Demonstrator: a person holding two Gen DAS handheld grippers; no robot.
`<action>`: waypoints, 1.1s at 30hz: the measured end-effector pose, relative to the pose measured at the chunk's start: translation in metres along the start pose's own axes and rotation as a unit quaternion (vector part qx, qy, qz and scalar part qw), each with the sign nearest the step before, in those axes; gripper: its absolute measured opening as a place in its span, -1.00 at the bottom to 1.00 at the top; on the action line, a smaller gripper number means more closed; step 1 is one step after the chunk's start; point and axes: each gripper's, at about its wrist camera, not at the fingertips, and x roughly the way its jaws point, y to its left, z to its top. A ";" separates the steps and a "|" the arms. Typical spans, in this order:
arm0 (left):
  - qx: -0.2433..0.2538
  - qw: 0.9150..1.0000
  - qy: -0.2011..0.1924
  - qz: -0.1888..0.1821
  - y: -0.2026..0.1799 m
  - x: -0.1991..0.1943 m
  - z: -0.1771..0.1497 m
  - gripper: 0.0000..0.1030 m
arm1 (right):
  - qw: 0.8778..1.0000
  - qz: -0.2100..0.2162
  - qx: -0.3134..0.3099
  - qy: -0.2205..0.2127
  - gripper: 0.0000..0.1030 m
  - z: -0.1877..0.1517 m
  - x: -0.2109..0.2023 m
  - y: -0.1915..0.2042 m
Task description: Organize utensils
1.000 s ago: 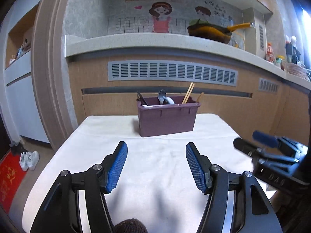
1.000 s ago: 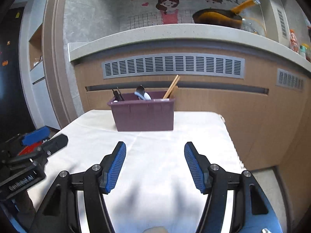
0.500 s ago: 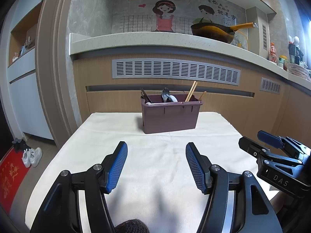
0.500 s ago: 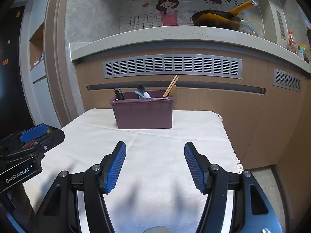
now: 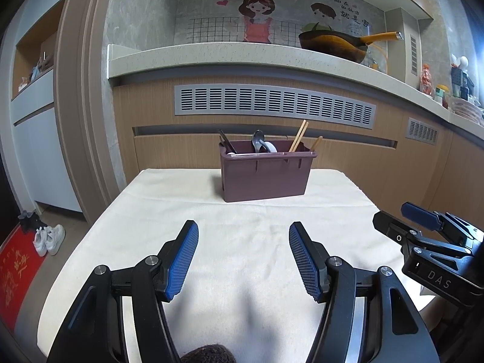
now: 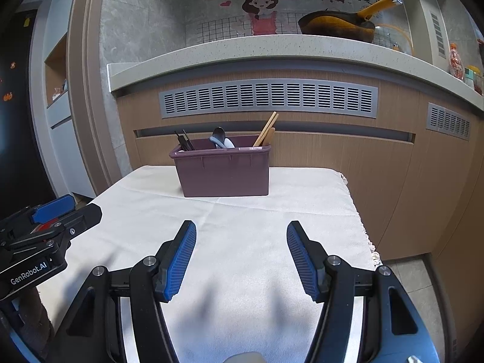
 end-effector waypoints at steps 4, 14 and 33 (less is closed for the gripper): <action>0.001 1.000 0.001 0.001 -0.001 0.000 0.000 0.22 | 1.000 0.001 0.000 0.000 0.16 0.000 0.000 -0.001; 0.001 1.000 0.001 0.001 -0.002 0.000 -0.001 0.22 | 1.000 0.001 0.004 0.006 0.16 -0.001 0.002 -0.002; 0.001 1.000 0.003 -0.001 -0.002 0.001 -0.002 0.22 | 1.000 0.002 0.006 0.011 0.16 0.000 0.004 -0.002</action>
